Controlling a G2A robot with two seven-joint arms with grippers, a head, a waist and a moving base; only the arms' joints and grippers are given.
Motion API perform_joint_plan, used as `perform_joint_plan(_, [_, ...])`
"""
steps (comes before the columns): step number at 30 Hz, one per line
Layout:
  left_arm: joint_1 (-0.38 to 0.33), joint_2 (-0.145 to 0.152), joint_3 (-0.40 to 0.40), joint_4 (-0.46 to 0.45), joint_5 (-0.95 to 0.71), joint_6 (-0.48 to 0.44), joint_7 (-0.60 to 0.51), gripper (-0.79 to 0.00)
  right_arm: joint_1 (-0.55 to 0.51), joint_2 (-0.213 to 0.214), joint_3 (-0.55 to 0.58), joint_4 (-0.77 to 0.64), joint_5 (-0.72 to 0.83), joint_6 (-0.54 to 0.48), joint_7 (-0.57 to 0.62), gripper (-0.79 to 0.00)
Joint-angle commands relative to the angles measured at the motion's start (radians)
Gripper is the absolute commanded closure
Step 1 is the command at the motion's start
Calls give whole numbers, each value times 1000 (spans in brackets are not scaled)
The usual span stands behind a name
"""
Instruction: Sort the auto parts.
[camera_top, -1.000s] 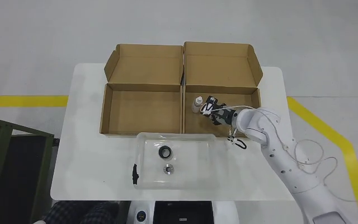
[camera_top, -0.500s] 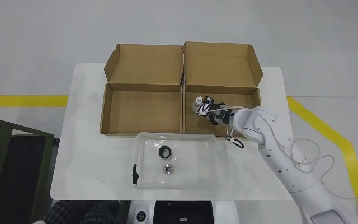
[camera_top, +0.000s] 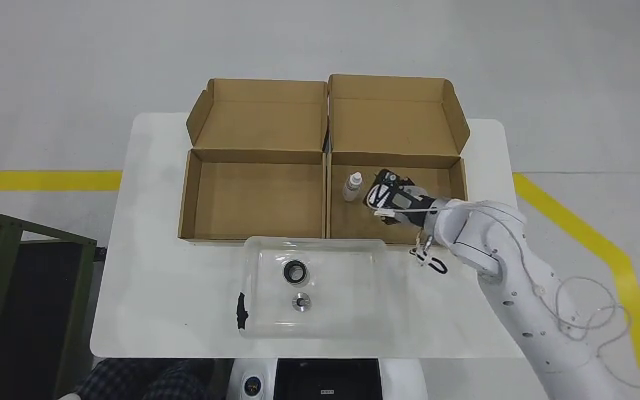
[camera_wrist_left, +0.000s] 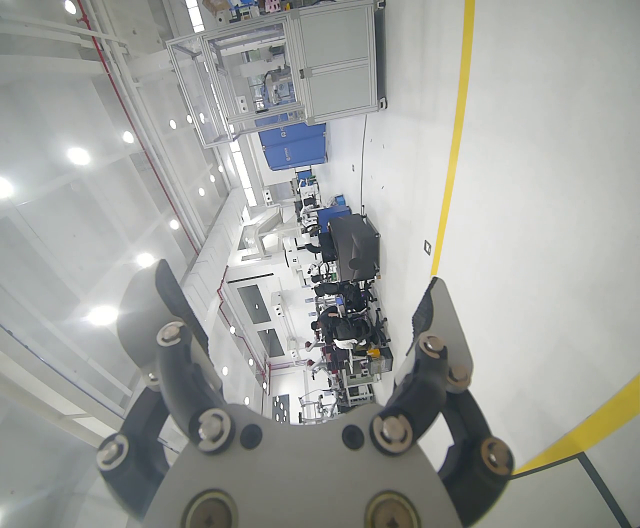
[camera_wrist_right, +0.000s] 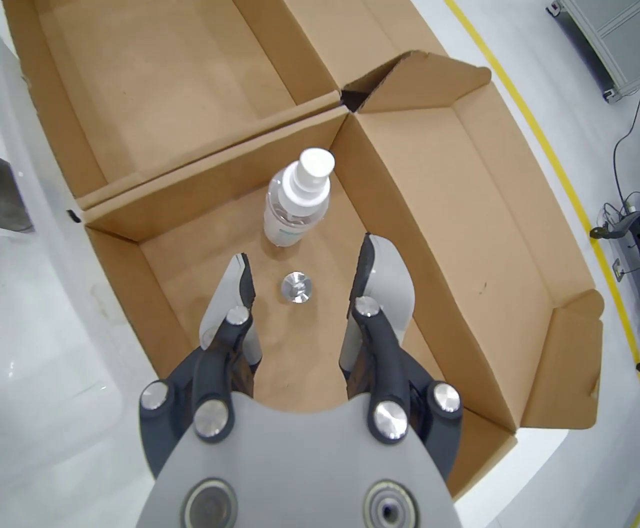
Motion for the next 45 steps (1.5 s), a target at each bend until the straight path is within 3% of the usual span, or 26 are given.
perform_joint_plan(1, [0, 0, 0, 0, 0, 0, 0, -785, -30, 3, 8, -36, 13, -1, -13, -372])
perform_joint_plan(10, [0, 0, 0, 0, 0, 0, 0, -785, -167, 8, -26, -195, 42, -35, -81, -382])
perform_joint_plan(17, [0, 0, 0, 0, 0, 0, 0, -785, -207, 5, -113, -218, 5, -84, -132, -391])
perform_joint_plan(33, [0, 0, 0, 0, 0, 0, 0, -785, -85, -42, -332, -59, -113, -69, -200, -400])
perform_joint_plan(45, [0, 0, 0, 0, 0, 0, 0, -785, -30, -69, -390, 33, -120, -49, -216, -493])
